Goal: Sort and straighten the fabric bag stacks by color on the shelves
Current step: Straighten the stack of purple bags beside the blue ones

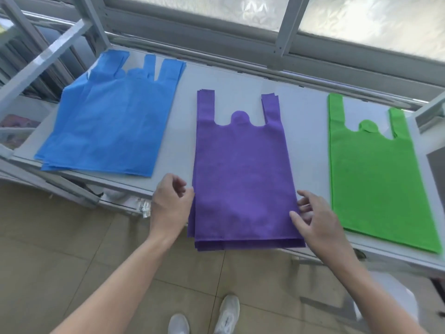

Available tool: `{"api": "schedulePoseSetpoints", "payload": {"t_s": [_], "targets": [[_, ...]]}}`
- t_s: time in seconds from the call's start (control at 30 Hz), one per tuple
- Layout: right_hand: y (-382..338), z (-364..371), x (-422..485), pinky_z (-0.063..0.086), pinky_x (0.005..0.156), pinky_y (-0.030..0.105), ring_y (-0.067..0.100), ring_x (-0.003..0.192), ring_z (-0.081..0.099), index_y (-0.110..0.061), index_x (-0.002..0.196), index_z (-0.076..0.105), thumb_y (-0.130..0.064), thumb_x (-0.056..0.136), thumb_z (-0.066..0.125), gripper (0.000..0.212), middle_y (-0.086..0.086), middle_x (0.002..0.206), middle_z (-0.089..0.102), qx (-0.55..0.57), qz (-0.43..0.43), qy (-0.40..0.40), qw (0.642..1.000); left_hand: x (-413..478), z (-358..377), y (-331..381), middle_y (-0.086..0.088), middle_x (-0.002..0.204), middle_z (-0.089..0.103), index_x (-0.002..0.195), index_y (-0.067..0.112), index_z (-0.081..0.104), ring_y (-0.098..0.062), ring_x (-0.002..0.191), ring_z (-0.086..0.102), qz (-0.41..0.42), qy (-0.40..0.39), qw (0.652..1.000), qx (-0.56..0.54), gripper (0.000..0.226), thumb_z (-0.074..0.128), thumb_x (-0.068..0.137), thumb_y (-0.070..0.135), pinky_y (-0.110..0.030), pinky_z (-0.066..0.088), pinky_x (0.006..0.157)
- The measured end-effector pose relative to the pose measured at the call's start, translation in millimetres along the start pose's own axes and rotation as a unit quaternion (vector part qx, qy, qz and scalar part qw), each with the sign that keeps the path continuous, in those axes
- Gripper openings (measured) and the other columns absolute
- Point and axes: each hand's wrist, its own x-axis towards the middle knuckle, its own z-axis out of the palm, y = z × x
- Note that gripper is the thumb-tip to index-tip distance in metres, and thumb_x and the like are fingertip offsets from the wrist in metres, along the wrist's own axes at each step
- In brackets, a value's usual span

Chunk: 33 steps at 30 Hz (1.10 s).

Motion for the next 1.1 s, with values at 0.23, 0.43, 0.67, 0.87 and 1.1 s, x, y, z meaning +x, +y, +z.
{"api": "schedulePoseSetpoints", "payload": {"t_s": [0.23, 0.43, 0.67, 0.87, 1.1], "targets": [[-17.2, -13.3, -46.1, 0.054, 0.072, 0.044, 0.03, 0.082, 0.068, -0.025, 0.142, 0.046, -0.053, 0.103, 0.042, 0.048, -0.003, 0.084, 0.07, -0.162, 0.06, 0.026, 0.985, -64.4, -10.3, -8.2, 0.008, 0.119, 0.066, 0.12, 0.017, 0.055, -0.02, 0.105, 0.064, -0.237, -0.245, 0.936, -0.09, 0.047, 0.052, 0.101, 0.061, -0.039, 0.051, 0.088], [-31.1, -15.8, -40.1, 0.053, 0.082, 0.046, 0.038, 0.104, 0.068, -0.025, 0.147, 0.038, -0.064, 0.101, 0.044, 0.061, 0.017, 0.111, 0.072, -0.258, 0.109, -0.064, 0.958, -55.0, -10.4, 8.5, -0.01, 0.083, 0.08, 0.12, 0.007, 0.063, -0.027, 0.064, 0.074, -0.148, -0.301, 0.932, -0.14, 0.022, 0.05, 0.11, 0.022, -0.027, 0.045, 0.042], [-51.9, 4.1, -10.3, 0.065, 0.074, 0.047, 0.016, 0.064, 0.077, -0.025, 0.141, 0.049, -0.013, 0.09, 0.069, 0.057, 0.001, 0.066, 0.068, 0.143, 0.147, -0.053, 0.977, 28.0, -8.5, 40.3, -0.011, 0.069, 0.072, 0.118, 0.002, 0.064, -0.018, 0.045, 0.065, -0.079, -0.235, 0.968, -0.043, 0.024, 0.055, 0.106, 0.021, -0.026, 0.045, 0.039], [-50.9, 5.6, 13.3, 0.056, 0.064, 0.022, 0.008, 0.061, 0.075, -0.031, 0.146, 0.045, -0.013, 0.092, 0.064, 0.06, 0.003, 0.071, 0.067, 0.128, 0.129, -0.032, 0.983, 58.4, 7.1, 44.7, -0.011, 0.073, 0.075, 0.112, 0.006, 0.07, -0.023, 0.052, 0.069, -0.037, -0.195, 0.98, 0.006, 0.024, 0.062, 0.103, 0.027, -0.029, 0.049, 0.046], [-19.0, -4.8, 10.4, 0.055, 0.074, 0.037, 0.021, 0.09, 0.063, -0.026, 0.152, 0.039, -0.029, 0.085, 0.076, 0.076, 0.0, 0.097, 0.063, -0.117, -0.016, -0.019, 0.993, 40.9, 3.2, 23.6, 0.0, 0.103, 0.056, 0.119, 0.015, 0.049, -0.02, 0.087, 0.059, 0.129, -0.102, 0.977, 0.136, 0.044, 0.079, 0.091, 0.029, -0.033, 0.05, 0.075]]}}
